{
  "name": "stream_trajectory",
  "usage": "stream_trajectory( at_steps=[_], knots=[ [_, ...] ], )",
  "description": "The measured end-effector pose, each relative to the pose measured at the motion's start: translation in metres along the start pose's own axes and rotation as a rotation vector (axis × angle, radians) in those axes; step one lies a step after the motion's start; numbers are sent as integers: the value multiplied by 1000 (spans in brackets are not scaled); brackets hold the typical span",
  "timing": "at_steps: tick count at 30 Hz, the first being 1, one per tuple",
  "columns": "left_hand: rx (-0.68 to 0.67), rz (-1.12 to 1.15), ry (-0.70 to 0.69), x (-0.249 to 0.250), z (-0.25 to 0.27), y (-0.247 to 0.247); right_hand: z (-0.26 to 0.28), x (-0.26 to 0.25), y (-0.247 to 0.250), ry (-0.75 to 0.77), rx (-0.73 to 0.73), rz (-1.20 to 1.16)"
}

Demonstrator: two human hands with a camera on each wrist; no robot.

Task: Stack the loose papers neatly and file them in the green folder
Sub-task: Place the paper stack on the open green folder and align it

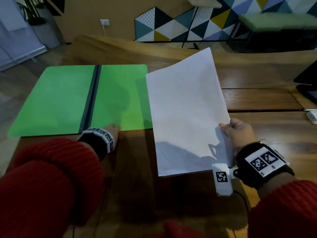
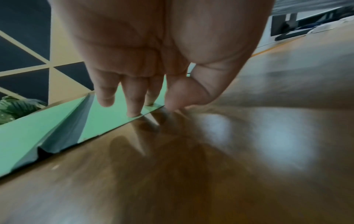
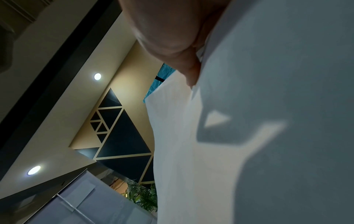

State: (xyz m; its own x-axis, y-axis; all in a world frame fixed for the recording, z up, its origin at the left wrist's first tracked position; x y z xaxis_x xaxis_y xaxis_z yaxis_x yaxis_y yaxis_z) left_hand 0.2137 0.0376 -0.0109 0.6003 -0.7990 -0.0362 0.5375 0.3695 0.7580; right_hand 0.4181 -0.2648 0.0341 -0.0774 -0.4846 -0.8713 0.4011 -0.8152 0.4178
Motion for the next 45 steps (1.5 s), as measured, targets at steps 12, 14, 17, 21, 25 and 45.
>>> stream_trajectory(
  at_steps=[12,14,17,21,25,45],
  knots=[
    [-42,-63,-33,26,107,-92,61,40,-21,-47,-57,-19],
    [-38,-69,-45,35,122,-105,69,47,-24,-45,-81,-3],
    [-17,-51,-82,41,142,-124,78,58,-27,-59,-106,29],
    [-30,-121,-150,49,167,-149,84,73,-31,-95,-114,26],
    [-45,-202,-244,52,183,-169,91,86,-40,-156,-146,9],
    [277,496,196,-35,120,-104,109,65,-111,-110,-282,275]
  ],
)
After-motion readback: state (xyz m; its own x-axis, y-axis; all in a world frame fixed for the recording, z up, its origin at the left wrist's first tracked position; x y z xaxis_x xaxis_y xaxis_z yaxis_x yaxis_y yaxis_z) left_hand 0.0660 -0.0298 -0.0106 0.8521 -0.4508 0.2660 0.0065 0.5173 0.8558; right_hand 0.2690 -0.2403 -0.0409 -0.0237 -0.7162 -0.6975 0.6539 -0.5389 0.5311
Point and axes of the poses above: each hand's wrist, its own z-axis away from the middle knuckle, its own y-axis out of the back of the hand, x = y × z, the point moved 3 cm from there along -z, towards the middle knuckle, and after that the axes turned 8 degrees about z, right-handed, at the moved point
